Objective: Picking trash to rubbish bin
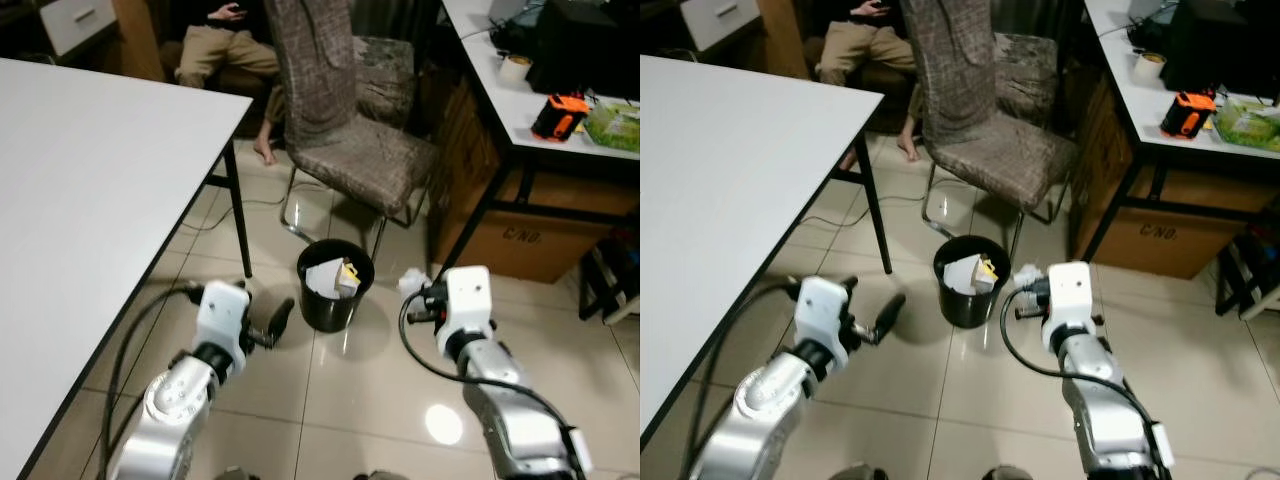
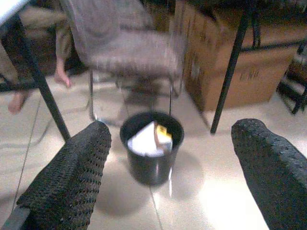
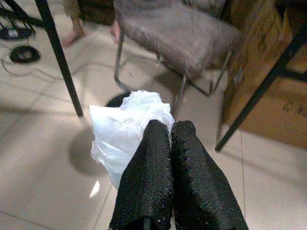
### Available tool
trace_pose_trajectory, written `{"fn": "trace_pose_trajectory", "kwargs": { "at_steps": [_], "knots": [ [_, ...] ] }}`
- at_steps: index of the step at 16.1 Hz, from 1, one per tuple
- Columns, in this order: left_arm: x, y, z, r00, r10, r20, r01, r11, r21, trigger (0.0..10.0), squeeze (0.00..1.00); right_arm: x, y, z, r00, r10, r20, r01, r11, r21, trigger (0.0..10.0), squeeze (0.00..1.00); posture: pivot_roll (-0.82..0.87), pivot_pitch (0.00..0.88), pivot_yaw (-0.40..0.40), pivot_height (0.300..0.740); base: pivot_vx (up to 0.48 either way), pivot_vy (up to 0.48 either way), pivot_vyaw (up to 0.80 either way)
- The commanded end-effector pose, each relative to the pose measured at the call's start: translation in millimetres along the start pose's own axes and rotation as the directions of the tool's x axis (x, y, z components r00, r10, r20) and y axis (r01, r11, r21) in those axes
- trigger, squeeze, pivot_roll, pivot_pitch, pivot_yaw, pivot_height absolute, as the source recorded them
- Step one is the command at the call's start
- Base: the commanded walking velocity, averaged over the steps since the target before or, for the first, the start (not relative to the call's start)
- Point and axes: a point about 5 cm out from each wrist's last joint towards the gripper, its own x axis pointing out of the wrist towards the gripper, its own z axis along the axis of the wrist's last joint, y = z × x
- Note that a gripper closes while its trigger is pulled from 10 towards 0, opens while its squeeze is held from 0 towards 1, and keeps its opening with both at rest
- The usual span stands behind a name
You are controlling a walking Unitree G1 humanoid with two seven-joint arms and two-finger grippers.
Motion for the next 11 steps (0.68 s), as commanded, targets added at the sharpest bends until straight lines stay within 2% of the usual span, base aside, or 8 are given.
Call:
{"fn": "trace_pose_trajectory", "kwargs": {
  "at_steps": [1, 3, 7, 11],
  "knots": [
    [1.6, -2.4, -6, 1.0, -0.022, -0.013, 0.023, 1.0, 0.019, 10.0, 0.0, 3.2, -2.7, -5, 1.0, -0.003, -0.008, 0.003, 1.0, -0.025, 10.0, 0.0, -0.07, 0.123, -0.055, 0.74, 0.255, 0.0, 0.0],
    [3.9, -1.5, -12, 0.999, -0.018, -0.032, 0.018, 1.0, 0.014, 10.0, 0.0, 5.7, -0.7, -15, 1.0, 0.013, -0.029, -0.014, 0.999, -0.032, 10.0, 0.0, -0.07, 0.122, -0.056, 0.74, 0.266, 0.0, 0.0],
    [9.5, 1.3, -15, 1.0, -0.014, -0.02, 0.014, 1.0, 0.012, 10.0, 0.0, 7.6, 5.5, -21, 0.999, 0.035, -0.02, -0.035, 0.999, -0.024, 10.0, 0.0, -0.07, 0.121, -0.055, 0.74, 0.272, 0.0, 0.0],
    [12.9, 0.4, -17, 0.999, -0.033, -0.025, 0.034, 0.999, 0.016, 10.0, 0.0, 9.6, 3.2, -26, 0.999, 0.023, -0.023, -0.024, 1.0, -0.016, 10.0, 0.0, -0.07, 0.122, -0.047, 0.74, 0.316, 0.0, 0.0]
  ]
}}
